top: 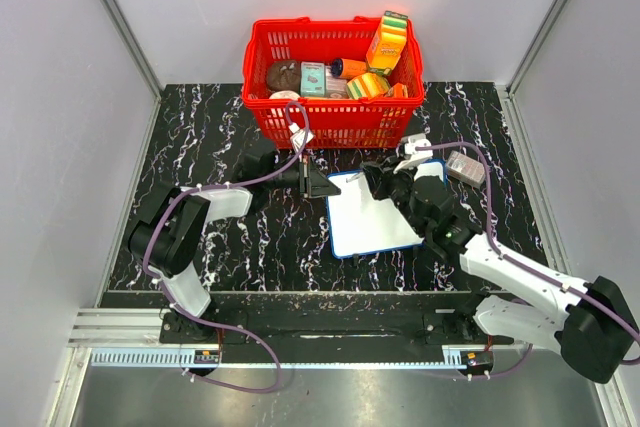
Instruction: Write a sentence on the whiteboard
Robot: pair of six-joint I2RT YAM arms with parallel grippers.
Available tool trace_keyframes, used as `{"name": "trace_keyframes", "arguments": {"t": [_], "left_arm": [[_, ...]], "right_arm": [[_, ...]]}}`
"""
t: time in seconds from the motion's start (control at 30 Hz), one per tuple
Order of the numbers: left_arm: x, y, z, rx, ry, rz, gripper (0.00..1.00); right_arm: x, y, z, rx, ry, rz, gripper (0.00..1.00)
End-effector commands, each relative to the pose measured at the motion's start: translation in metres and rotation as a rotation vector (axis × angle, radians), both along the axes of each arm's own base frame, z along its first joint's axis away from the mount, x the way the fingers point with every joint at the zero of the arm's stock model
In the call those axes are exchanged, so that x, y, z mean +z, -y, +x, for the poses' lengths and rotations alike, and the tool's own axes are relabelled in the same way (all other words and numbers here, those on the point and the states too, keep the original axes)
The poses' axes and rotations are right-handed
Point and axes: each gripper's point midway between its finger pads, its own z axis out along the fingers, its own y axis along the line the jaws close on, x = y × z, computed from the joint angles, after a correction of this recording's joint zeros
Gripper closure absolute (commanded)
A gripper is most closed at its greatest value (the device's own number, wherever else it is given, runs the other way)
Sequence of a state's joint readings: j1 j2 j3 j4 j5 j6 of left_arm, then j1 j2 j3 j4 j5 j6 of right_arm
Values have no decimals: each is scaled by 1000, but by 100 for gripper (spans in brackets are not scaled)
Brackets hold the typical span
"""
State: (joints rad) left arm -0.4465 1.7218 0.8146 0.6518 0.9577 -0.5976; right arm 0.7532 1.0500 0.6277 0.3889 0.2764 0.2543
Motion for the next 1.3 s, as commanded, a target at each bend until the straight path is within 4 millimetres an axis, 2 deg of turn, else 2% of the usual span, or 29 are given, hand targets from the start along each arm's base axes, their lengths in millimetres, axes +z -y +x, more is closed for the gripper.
{"name": "trace_keyframes", "arguments": {"t": [0.0, 0.23, 0.63, 0.73, 1.03, 1.27], "left_arm": [[9, 2, 15, 10, 146, -7, 100], [9, 1, 15, 10, 144, -7, 100], [8, 2, 14, 8, 143, -5, 100], [9, 2, 15, 8, 146, -6, 100], [8, 1, 15, 9, 145, -5, 100], [8, 1, 15, 8, 146, -5, 100]], "right_arm": [[-8, 7, -1, -35, -3, -7, 100], [-25, 10, -8, -27, -42, -10, 100], [-35, 14, -17, -13, -66, -1, 100], [-27, 14, -18, -12, -54, 21, 100], [34, 13, -18, -4, 68, 149, 100], [44, 3, -4, -13, 87, 120, 100]]}}
